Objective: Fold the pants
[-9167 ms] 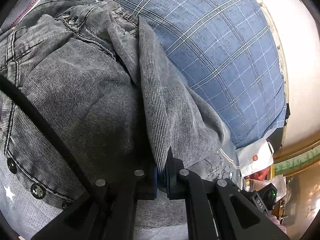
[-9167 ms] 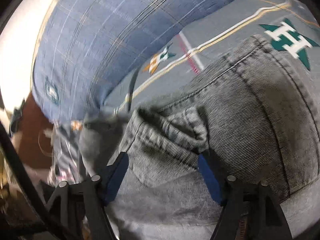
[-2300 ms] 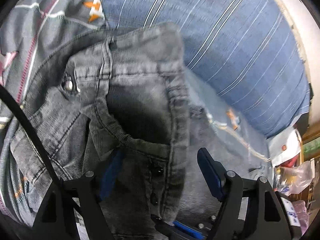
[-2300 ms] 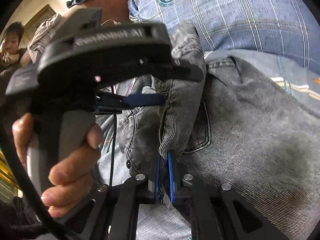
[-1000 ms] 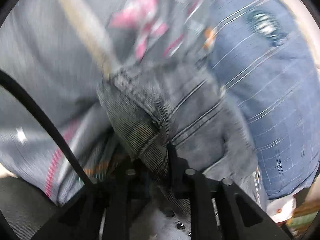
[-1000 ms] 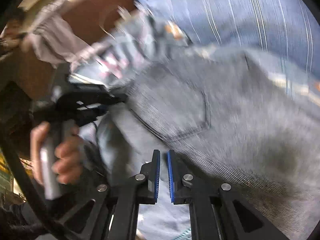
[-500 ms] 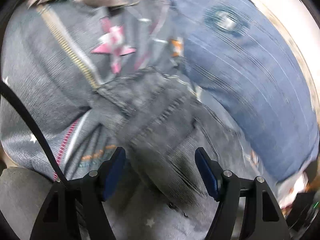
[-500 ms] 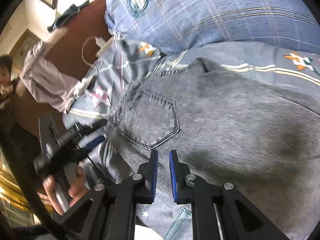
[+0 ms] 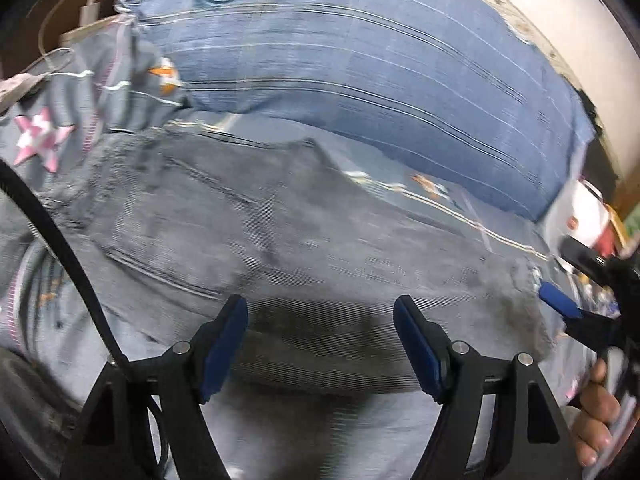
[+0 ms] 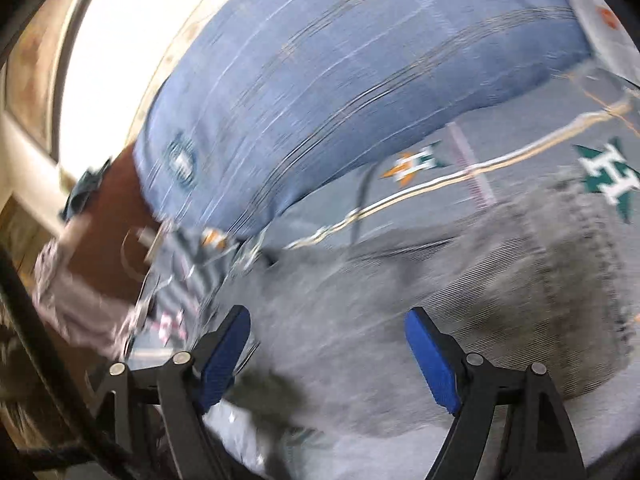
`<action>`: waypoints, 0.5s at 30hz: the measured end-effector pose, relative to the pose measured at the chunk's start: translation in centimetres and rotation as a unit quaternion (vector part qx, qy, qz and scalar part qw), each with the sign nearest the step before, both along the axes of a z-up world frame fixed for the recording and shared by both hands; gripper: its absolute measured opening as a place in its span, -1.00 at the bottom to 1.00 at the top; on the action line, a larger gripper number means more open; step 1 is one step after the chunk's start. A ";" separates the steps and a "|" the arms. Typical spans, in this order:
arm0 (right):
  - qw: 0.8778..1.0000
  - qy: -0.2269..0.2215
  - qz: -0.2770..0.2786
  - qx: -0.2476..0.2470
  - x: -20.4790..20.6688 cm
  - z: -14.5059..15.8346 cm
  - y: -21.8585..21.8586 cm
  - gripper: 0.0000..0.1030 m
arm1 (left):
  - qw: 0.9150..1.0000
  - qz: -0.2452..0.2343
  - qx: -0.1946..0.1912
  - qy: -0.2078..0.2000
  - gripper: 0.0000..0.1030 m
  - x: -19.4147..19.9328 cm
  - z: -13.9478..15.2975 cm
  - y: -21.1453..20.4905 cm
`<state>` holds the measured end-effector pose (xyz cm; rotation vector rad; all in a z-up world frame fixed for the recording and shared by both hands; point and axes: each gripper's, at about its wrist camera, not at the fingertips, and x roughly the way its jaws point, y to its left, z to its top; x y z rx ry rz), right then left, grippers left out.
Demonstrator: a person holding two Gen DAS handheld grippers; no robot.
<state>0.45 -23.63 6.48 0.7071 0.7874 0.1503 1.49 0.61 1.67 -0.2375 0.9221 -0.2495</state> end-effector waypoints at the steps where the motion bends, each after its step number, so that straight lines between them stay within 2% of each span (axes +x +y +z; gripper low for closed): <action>1: 1.000 0.006 -0.018 0.002 -0.1 -0.2 -0.7 0.60 | 1.000 0.001 -0.003 0.003 0.49 -0.2 0.0 -0.5; 5: 0.997 0.046 -0.066 -0.007 -0.2 -1.0 -2.9 0.60 | 1.000 0.001 -0.012 0.010 0.49 -0.3 -0.3 -2.3; 10: 0.990 0.100 -0.100 -0.005 -0.4 -2.6 -5.0 0.60 | 0.999 -0.035 0.009 0.019 0.49 -0.2 -0.5 -5.2; 15: 0.986 0.116 -0.115 0.011 -0.7 -3.3 -6.5 0.60 | 0.998 -0.062 0.023 0.022 0.49 -0.3 -0.9 -7.5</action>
